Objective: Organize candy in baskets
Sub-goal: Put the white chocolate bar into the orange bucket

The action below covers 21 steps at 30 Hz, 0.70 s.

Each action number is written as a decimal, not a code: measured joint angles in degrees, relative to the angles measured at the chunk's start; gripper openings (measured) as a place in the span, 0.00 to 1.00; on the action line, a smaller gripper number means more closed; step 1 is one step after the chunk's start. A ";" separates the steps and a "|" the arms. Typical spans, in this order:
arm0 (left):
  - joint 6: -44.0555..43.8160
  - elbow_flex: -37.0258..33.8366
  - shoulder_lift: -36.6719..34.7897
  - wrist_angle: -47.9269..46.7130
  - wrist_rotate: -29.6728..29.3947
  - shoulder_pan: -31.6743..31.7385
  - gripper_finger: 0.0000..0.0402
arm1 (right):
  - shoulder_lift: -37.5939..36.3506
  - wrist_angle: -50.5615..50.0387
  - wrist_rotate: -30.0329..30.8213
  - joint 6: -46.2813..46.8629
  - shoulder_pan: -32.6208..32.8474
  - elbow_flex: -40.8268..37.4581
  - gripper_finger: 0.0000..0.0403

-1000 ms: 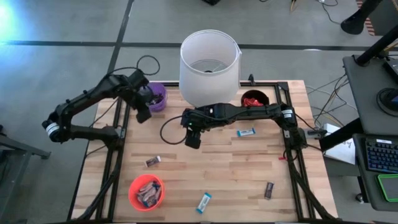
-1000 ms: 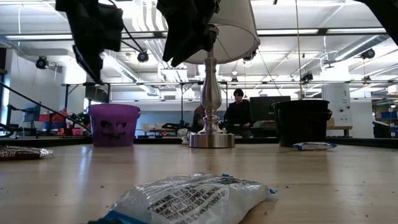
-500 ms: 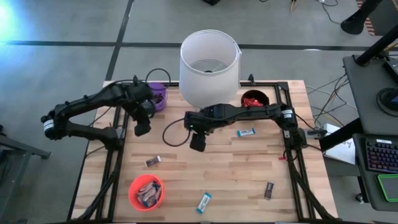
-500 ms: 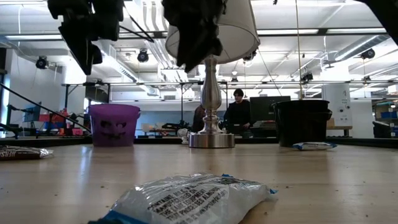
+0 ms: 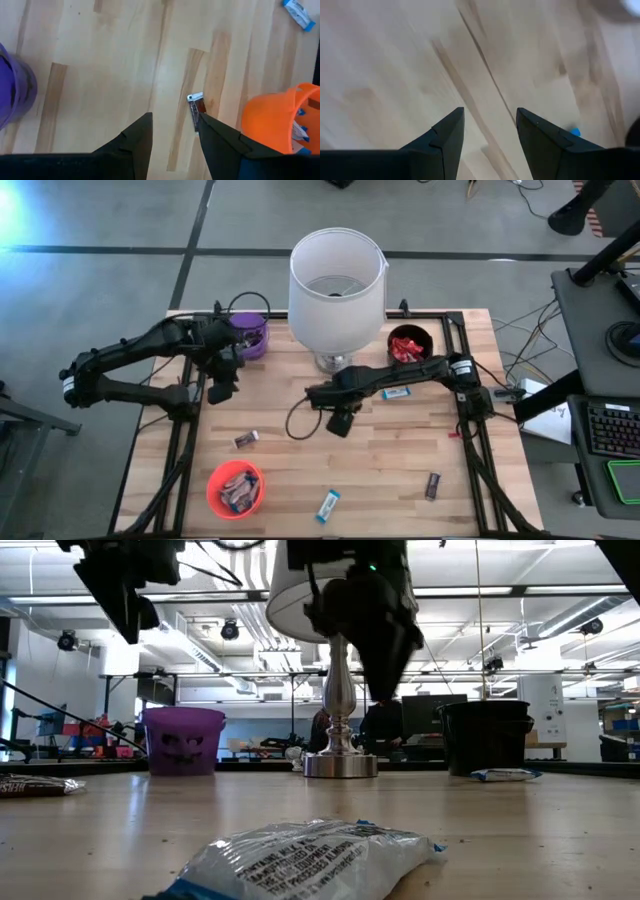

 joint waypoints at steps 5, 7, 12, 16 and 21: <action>0.72 0.00 -2.66 -0.21 0.00 -0.15 0.35 | -0.10 -0.82 0.03 -1.17 1.28 -4.97 0.42; 0.76 0.00 -3.65 -0.22 0.00 -0.15 0.35 | -0.37 -0.83 0.01 -1.21 1.75 -6.89 0.42; 0.79 0.00 -5.75 -0.21 0.00 -0.15 0.35 | -2.54 -0.67 -0.07 0.81 2.34 -12.17 0.42; 0.86 0.00 -6.72 -0.22 0.00 -0.15 0.35 | -7.36 -0.11 -0.02 3.40 2.32 -18.03 0.42; 2.32 0.00 -6.88 -0.22 0.00 -0.15 0.35 | -15.01 5.21 -0.02 3.31 2.15 -26.24 0.42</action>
